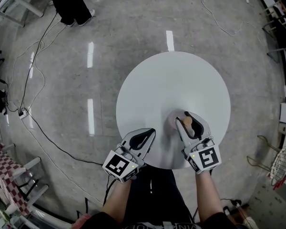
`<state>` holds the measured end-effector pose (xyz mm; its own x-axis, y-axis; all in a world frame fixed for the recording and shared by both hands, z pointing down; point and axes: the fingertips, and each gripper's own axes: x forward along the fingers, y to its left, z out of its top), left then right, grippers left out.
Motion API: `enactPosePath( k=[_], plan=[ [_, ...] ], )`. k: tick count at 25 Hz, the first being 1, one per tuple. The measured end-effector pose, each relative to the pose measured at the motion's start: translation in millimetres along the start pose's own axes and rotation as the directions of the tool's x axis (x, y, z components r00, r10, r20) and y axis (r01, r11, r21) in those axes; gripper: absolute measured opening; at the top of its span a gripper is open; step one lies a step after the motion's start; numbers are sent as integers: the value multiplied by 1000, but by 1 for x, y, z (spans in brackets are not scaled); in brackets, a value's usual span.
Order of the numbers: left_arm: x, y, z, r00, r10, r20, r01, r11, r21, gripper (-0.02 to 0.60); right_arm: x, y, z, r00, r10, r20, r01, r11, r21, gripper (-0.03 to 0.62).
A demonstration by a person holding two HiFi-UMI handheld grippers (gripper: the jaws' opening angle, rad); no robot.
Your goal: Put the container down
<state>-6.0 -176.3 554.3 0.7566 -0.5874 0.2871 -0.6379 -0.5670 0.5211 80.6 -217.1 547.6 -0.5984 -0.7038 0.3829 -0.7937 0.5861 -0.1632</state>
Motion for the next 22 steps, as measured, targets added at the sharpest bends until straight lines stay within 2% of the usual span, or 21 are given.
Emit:
enactPosePath(
  k=[3,8,15,22],
  plan=[
    [-1,2,0,1000,12,-6,-12,1000,-7,14,1,1,-1,1000,0,-2,0,1000,-10,137],
    [-2,-5,-1,1000,-18,16,19,1000,-6,14,1,3,-2,1000,4,-11,-4,999,-54,137],
    [-5,1,-3,1000,22,-3,-22,1000,-3,14,1,7,-4,1000,2,-16,-4,995,-96,136],
    [-11,-7,-9,1000,3,10,-3,1000,-4,14,-1,13,-6,999,-3,-35,-2,990,-141,137]
  ],
)
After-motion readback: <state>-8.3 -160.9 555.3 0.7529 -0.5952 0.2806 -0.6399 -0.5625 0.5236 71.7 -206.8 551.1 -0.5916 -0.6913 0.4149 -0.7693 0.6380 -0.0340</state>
